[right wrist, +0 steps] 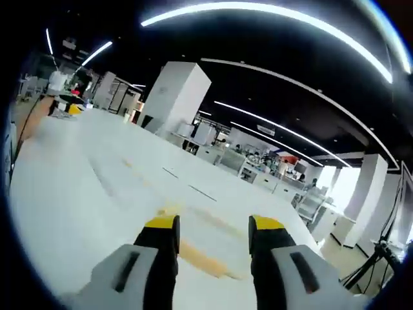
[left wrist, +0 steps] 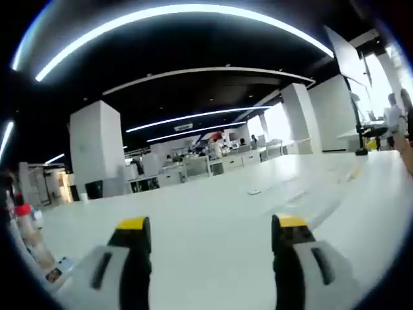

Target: Snap each plastic latch of the storage box into its locked position after aligning the lid with the box until every specified latch is closed and the lid sits flush.

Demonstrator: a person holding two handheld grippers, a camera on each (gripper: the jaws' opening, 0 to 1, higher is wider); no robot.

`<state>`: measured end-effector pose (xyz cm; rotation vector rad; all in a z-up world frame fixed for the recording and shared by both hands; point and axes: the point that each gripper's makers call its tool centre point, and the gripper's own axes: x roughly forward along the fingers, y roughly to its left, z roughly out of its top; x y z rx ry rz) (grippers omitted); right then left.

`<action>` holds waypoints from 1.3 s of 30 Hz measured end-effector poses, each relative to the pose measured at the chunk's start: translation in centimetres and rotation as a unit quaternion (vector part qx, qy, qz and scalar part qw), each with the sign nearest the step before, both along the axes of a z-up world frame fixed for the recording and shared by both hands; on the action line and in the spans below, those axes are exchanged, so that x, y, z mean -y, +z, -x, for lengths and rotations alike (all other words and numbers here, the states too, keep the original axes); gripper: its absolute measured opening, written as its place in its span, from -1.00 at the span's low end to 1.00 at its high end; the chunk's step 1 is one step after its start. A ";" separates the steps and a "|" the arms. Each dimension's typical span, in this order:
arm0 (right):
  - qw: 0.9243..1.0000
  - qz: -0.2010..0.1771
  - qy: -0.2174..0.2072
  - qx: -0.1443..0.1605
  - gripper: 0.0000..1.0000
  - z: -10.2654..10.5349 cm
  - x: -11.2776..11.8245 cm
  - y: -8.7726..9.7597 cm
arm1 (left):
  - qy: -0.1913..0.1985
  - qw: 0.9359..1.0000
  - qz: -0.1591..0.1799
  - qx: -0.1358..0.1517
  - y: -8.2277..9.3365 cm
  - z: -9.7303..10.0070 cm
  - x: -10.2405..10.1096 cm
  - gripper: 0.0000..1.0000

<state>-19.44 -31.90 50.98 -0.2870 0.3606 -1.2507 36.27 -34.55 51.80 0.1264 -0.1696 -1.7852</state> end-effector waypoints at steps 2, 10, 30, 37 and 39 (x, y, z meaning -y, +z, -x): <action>1.000 -0.001 -0.001 0.002 -0.14 0.1 0.1 -0.1 | 0.002 1.000 0.000 0.001 0.0 -0.1 0.1 0.53; 1.000 -0.003 0.001 0.004 -0.14 0.1 0.4 -0.3 | 0.006 1.000 0.002 0.001 0.0 -0.3 0.4 0.53; 1.000 -0.007 -0.007 0.004 -0.16 0.6 1.1 -0.8 | 0.019 1.000 -0.006 0.017 -0.6 -0.7 1.0 0.51; 1.000 -0.009 -0.008 -0.006 -0.16 0.5 1.1 -1.0 | 0.017 1.000 -0.008 0.022 -0.7 -0.5 0.9 0.51; 1.000 -0.009 -0.007 -0.006 -0.16 0.5 1.1 -1.0 | 0.018 1.000 -0.007 0.025 -0.7 -0.5 0.9 0.51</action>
